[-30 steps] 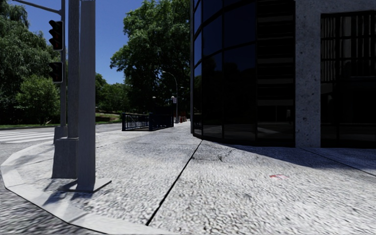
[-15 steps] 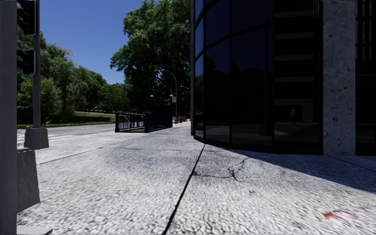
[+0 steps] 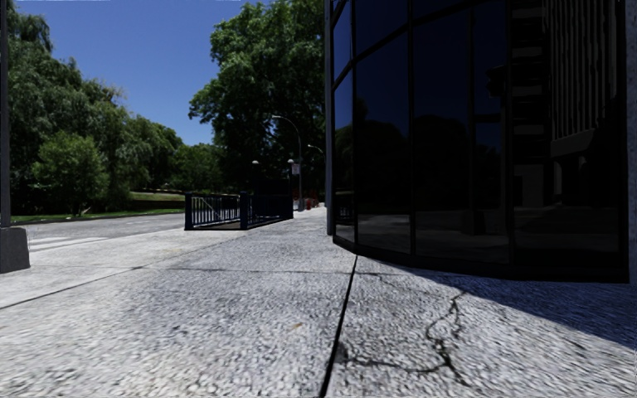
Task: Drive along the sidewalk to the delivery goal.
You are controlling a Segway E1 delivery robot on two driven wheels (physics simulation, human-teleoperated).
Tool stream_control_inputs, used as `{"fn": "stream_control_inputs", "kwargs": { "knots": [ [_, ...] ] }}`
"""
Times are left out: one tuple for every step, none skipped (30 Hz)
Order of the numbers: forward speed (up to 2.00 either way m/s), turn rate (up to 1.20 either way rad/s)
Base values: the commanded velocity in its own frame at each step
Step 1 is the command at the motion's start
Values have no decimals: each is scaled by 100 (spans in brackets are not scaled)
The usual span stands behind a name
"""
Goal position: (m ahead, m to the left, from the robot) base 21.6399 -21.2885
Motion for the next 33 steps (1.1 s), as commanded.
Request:
{"fn": "stream_control_inputs", "kwargs": {
  "knots": [
    [200, 29],
    [200, 29],
    [200, 29],
    [200, 29],
    [200, 29],
    [200, 29],
    [200, 29],
    [200, 29],
    [200, 29],
    [200, 29],
    [200, 29],
    [200, 29],
    [200, 29],
    [200, 29],
    [200, 29],
    [200, 29],
    [200, 24],
    [200, 24],
    [200, 0],
    [200, 0],
    [200, 0],
    [200, 0],
    [200, 0],
    [200, 0],
    [200, 0],
    [200, 0],
    [200, 0],
    [200, 0],
    [200, 0],
    [200, 0],
    [200, 0],
    [200, 0],
    [200, 0]
  ]
}}
